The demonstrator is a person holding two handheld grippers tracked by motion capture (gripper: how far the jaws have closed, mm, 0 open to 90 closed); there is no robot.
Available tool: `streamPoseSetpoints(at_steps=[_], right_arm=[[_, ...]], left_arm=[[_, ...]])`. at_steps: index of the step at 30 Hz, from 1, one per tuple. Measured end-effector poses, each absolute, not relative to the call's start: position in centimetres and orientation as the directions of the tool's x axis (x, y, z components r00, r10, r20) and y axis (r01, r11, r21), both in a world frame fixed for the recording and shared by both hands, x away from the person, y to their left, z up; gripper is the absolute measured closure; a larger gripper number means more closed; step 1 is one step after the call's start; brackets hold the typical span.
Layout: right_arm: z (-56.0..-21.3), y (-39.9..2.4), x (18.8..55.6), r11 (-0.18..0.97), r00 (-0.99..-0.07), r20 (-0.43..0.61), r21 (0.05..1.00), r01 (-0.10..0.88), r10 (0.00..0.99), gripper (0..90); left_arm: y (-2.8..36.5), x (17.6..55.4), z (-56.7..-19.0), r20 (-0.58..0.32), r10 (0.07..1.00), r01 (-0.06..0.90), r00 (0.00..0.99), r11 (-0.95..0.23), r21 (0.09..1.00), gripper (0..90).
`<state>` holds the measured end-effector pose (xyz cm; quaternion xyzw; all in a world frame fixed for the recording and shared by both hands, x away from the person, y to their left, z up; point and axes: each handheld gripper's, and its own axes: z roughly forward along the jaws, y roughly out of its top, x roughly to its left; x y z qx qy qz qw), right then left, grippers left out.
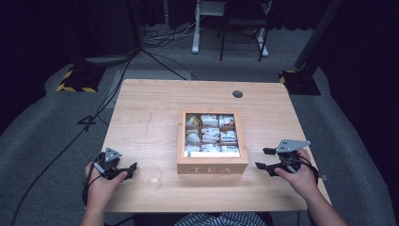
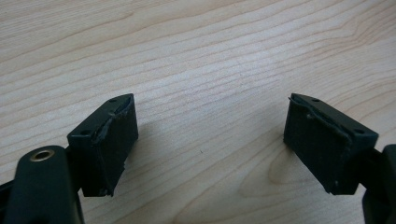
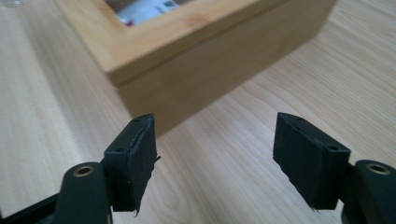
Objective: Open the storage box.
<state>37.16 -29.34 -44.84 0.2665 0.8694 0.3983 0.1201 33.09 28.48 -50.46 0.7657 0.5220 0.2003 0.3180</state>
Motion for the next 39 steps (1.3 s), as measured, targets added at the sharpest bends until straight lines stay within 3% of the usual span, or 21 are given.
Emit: streamPoseSetpoints(at_steps=[3, 7, 17, 39], right_arm=[[-44.7, -28.6, 36.8, 0.544, -0.844, 0.008, 0.761, 0.353, 0.536, 34.1], [-44.5, -27.9, 36.3, 0.538, -0.873, 0.048, 0.771, 0.341, 0.485, 45.6], [-44.8, -26.8, 36.1, 0.534, -0.892, 0.082, 0.775, 0.338, 0.445, 57.1], [-44.9, -26.2, 36.0, 0.523, -0.884, 0.069, 0.784, 0.334, 0.462, 64.6]], left_arm=[[28.5, 33.1, -50.5, -0.024, 0.926, 0.672, 0.376, -0.255, 0.696, 18.0], [28.5, 33.1, -50.5, -0.025, 0.927, 0.672, 0.375, -0.253, 0.696, 17.9], [28.5, 33.1, -50.5, -0.025, 0.927, 0.673, 0.374, -0.253, 0.695, 17.9], [28.5, 33.1, -50.5, -0.026, 0.927, 0.673, 0.374, -0.252, 0.696, 17.9]])
